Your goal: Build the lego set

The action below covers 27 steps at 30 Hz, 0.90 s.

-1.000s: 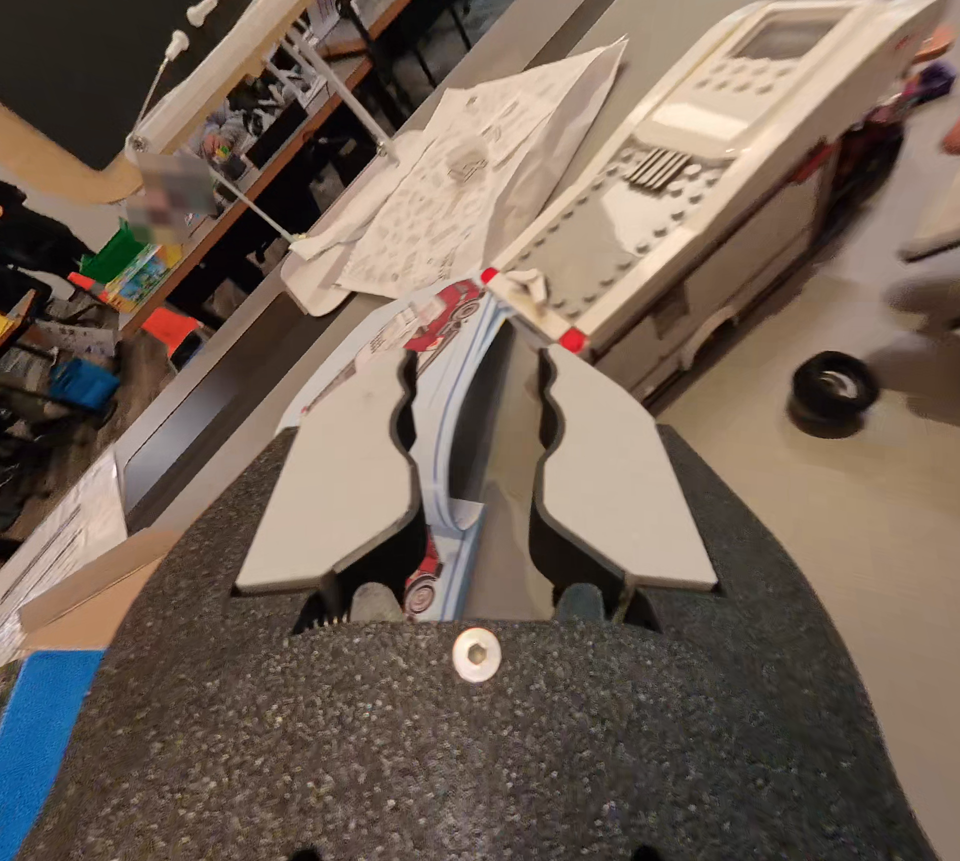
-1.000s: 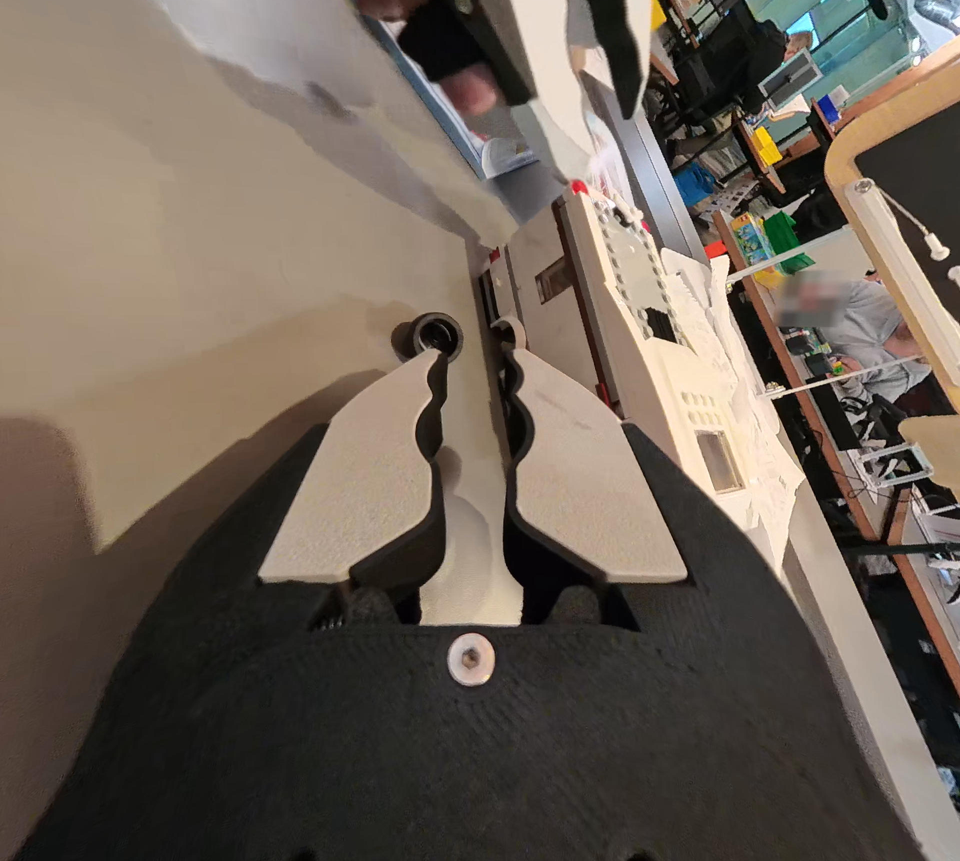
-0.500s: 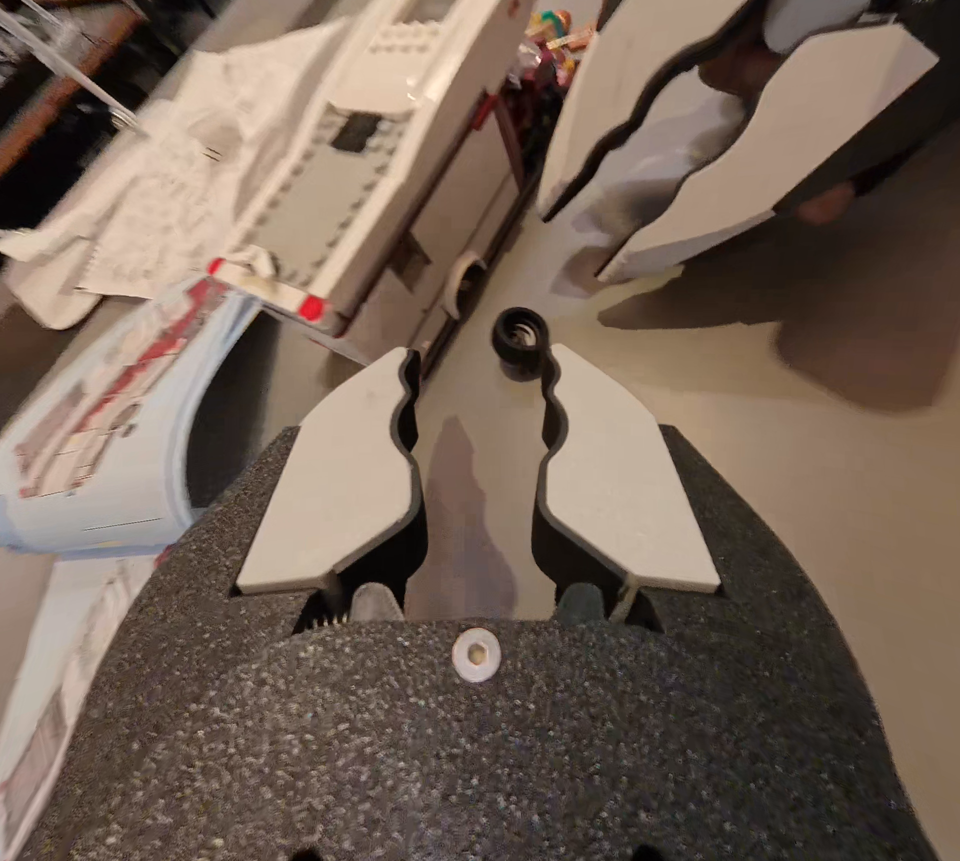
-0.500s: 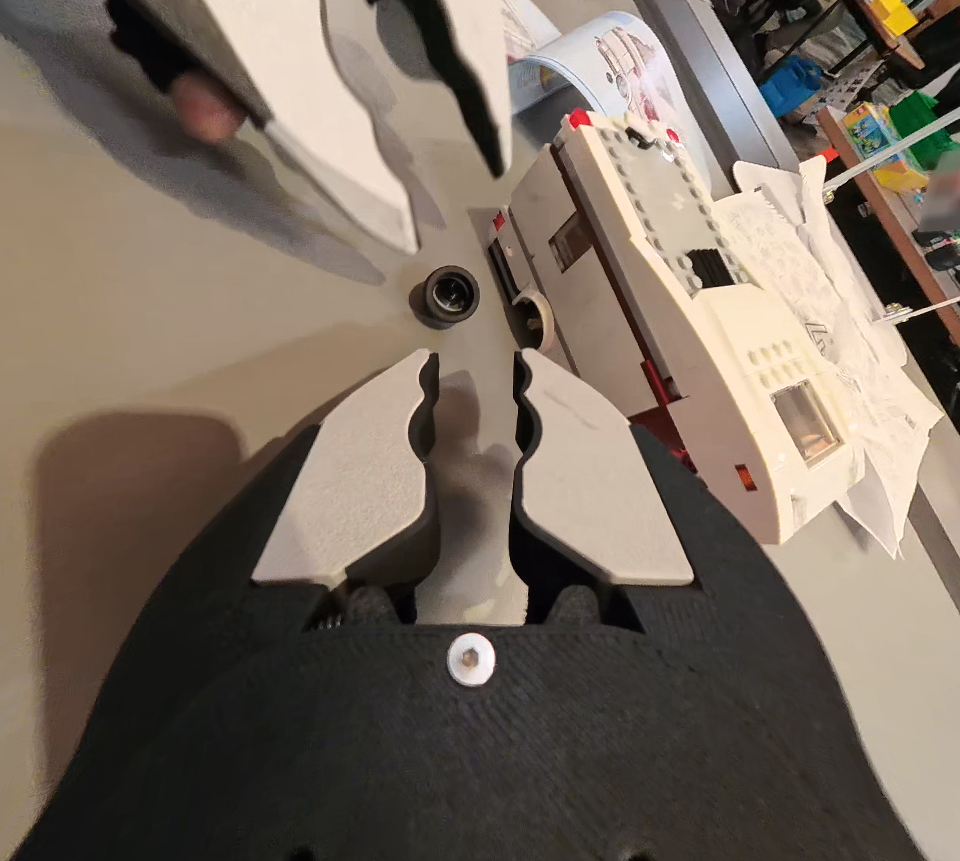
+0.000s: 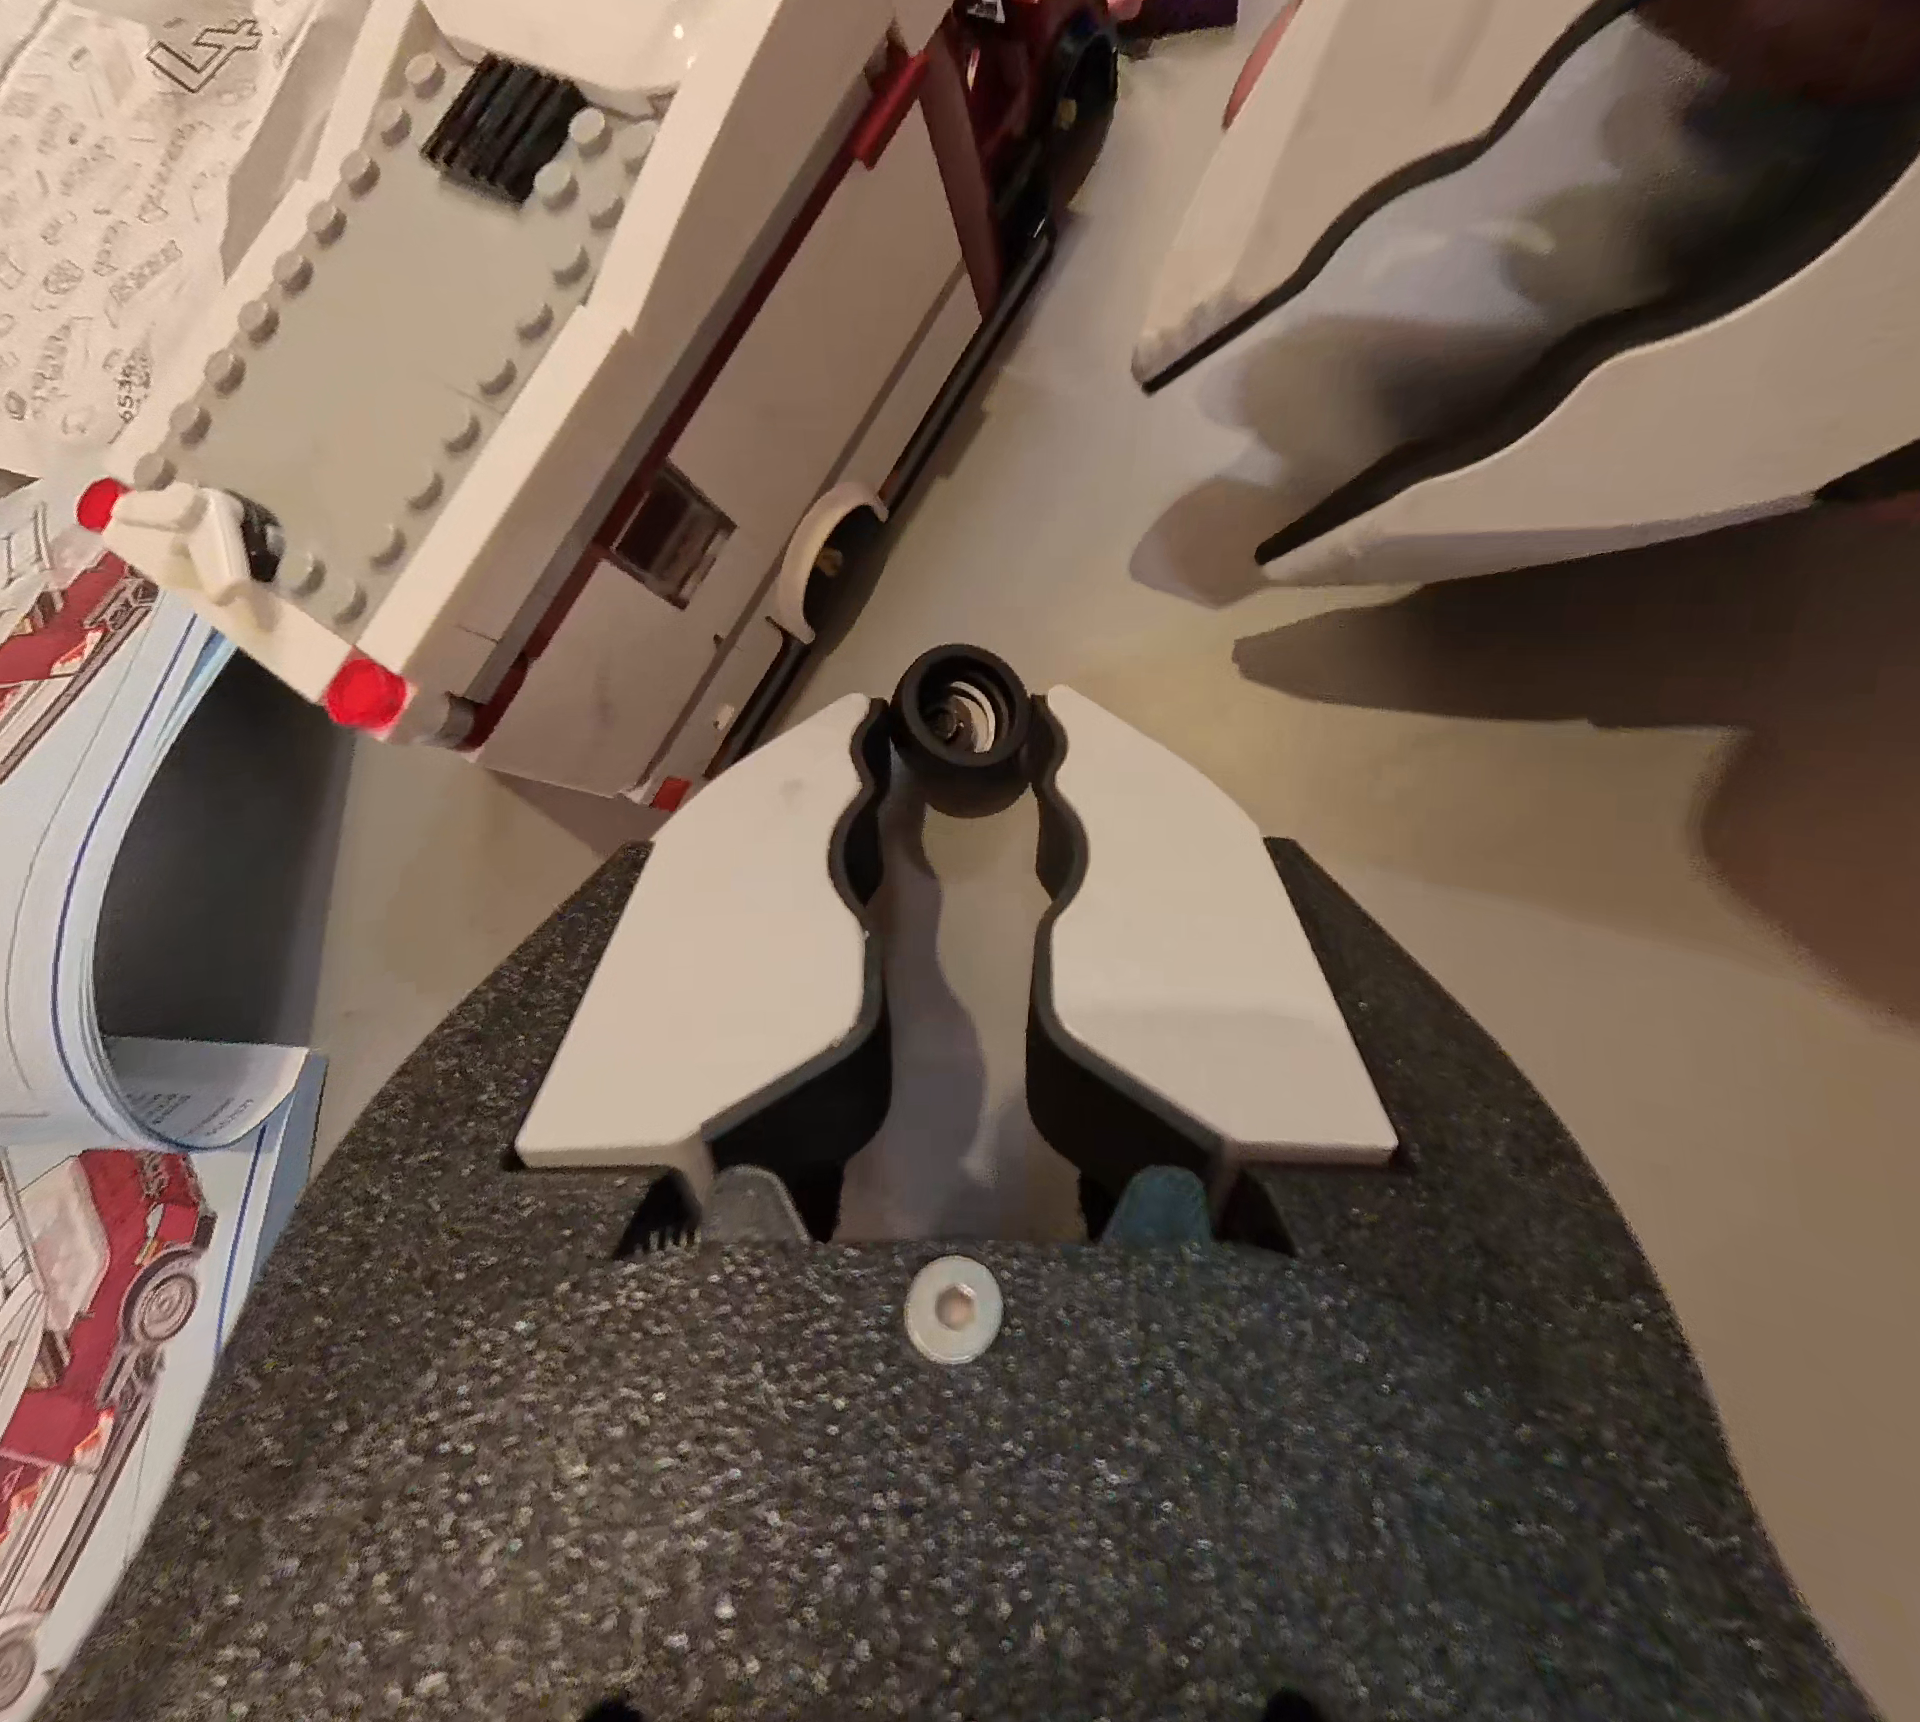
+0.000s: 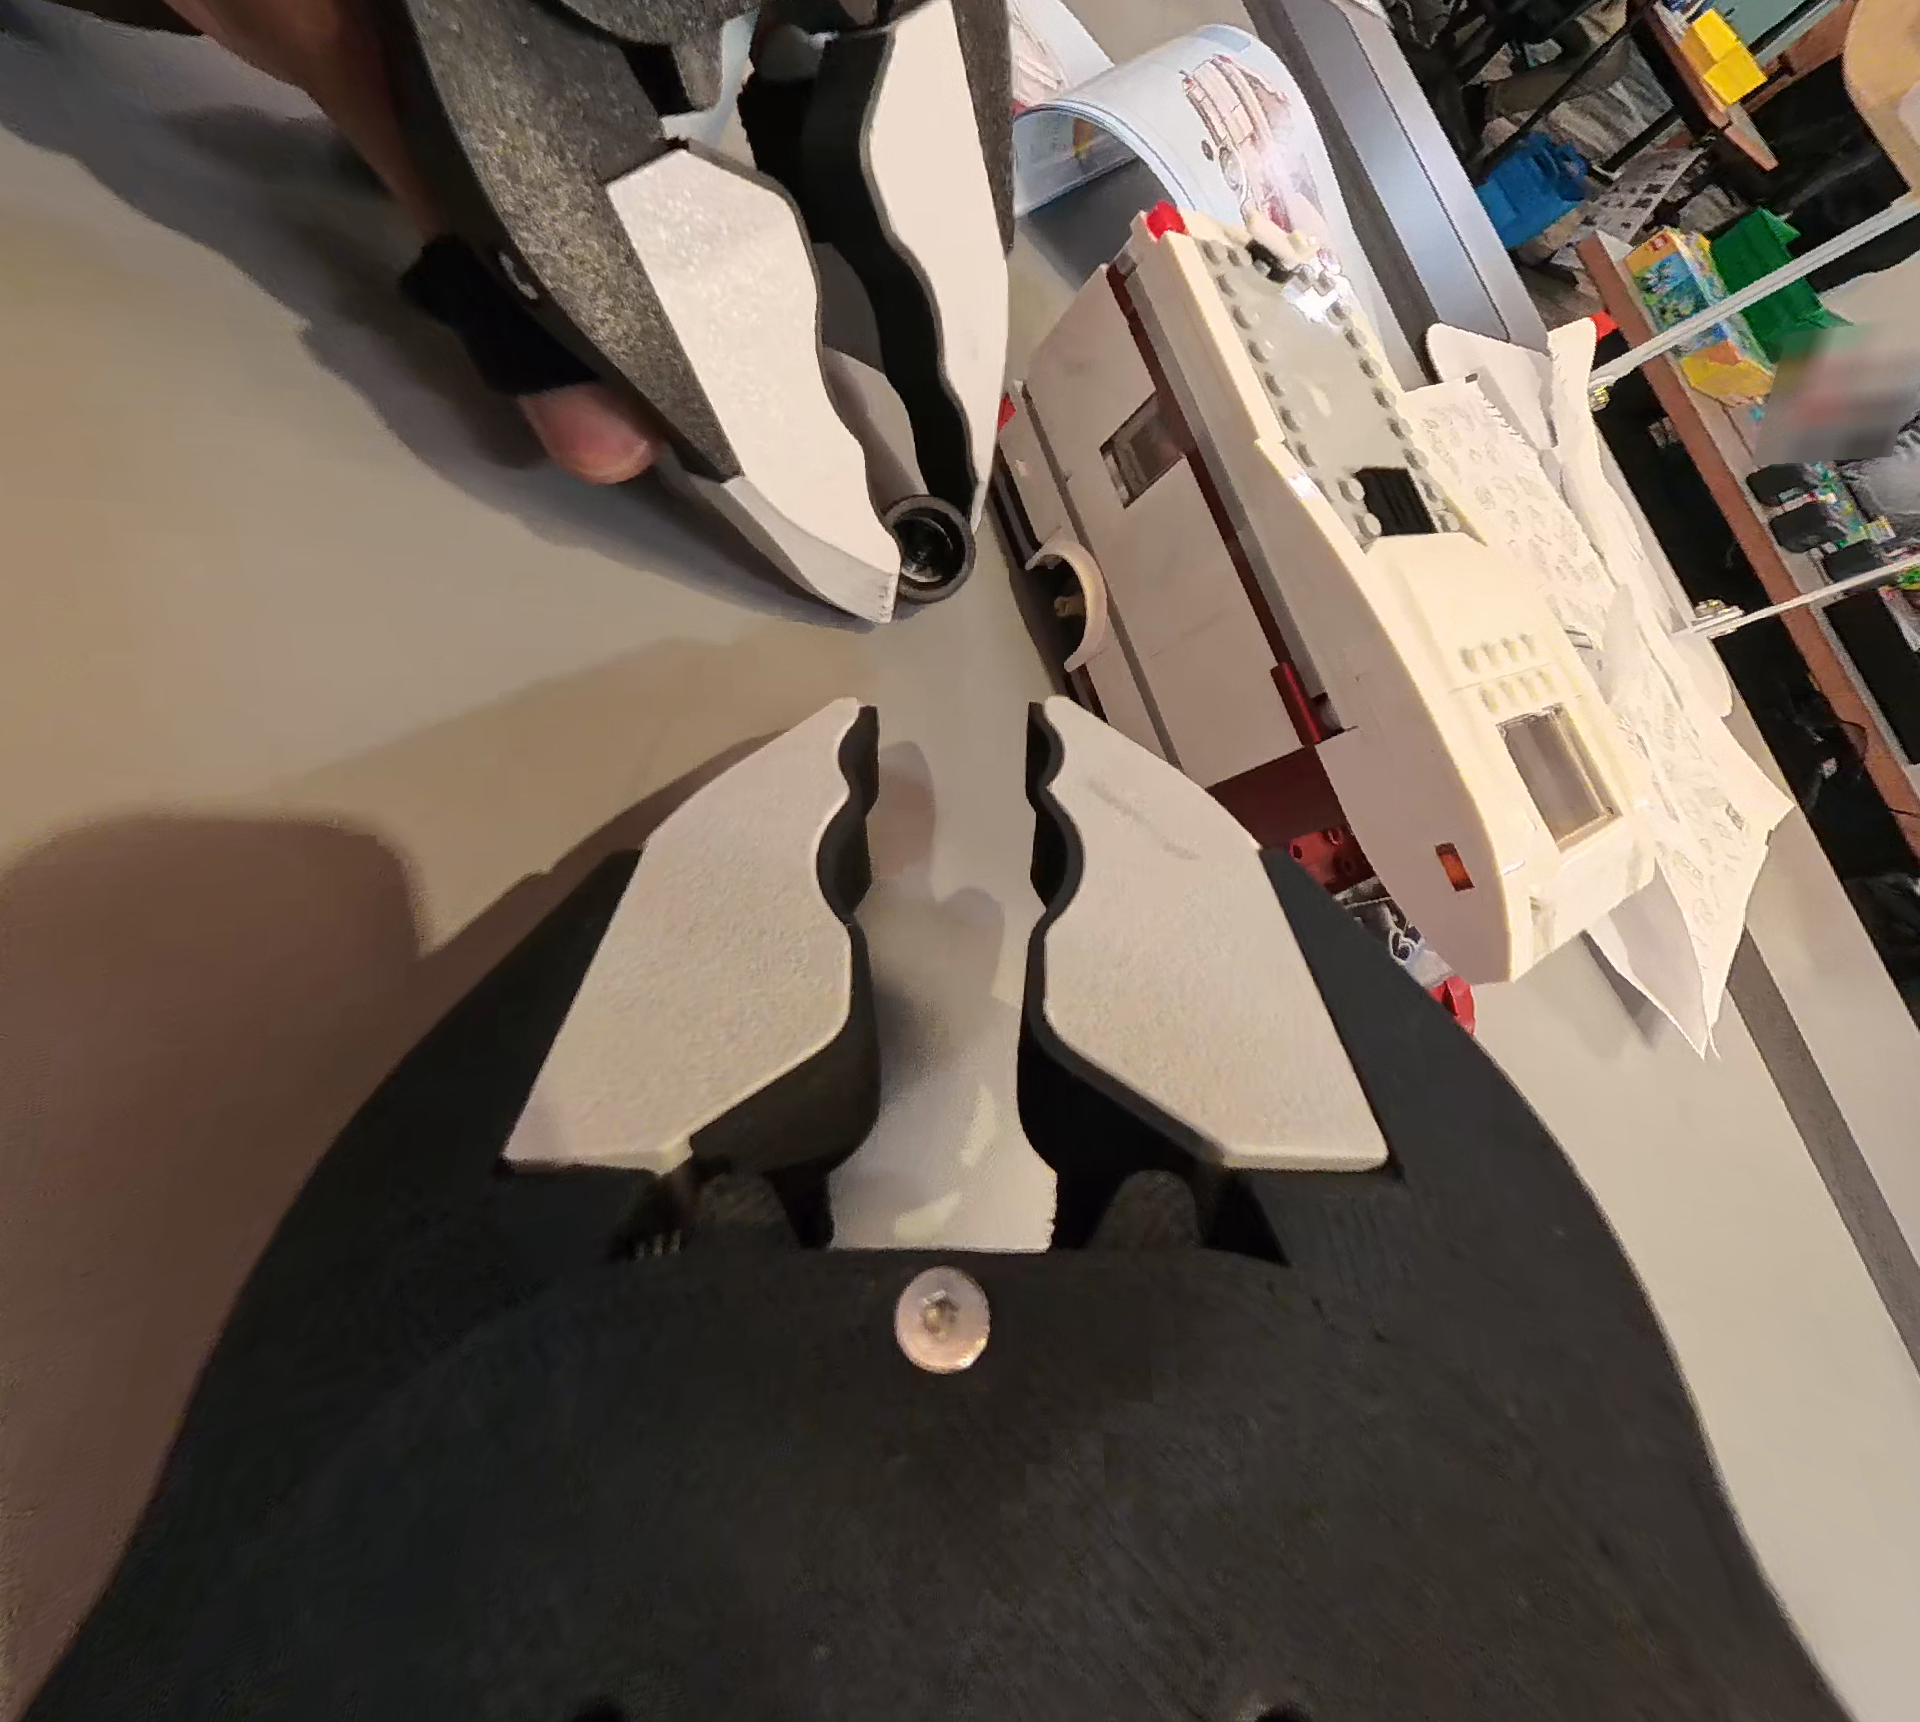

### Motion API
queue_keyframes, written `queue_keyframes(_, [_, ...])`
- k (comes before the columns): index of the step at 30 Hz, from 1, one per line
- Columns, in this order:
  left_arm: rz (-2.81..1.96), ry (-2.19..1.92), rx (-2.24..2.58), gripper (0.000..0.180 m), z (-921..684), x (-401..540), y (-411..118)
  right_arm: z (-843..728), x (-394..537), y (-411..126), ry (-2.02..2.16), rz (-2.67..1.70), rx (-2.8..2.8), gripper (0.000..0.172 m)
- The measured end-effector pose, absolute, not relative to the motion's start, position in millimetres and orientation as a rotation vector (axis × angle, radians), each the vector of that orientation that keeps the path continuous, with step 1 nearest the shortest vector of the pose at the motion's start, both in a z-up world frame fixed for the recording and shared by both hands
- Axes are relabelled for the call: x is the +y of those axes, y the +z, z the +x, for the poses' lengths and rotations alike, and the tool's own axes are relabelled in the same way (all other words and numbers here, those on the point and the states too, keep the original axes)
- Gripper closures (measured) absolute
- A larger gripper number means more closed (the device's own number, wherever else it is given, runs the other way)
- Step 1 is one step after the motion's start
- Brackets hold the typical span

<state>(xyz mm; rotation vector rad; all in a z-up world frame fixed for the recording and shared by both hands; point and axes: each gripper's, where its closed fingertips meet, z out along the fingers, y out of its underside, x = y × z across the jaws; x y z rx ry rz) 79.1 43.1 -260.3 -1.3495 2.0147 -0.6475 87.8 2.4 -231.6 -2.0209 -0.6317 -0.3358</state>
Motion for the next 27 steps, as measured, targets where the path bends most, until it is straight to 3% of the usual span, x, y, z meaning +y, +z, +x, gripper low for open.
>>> queue_keyframes(13, [-1.675,-0.409,1.736,0.153,-15,172,-262,109,-2,-239,-0.394,-2.117,-0.5,0.146])
queue_keyframes(27, [-1.593,-0.468,1.723,0.134,-18,168,-243,130,1,-223,-0.376,-2.047,-0.293,0.145])
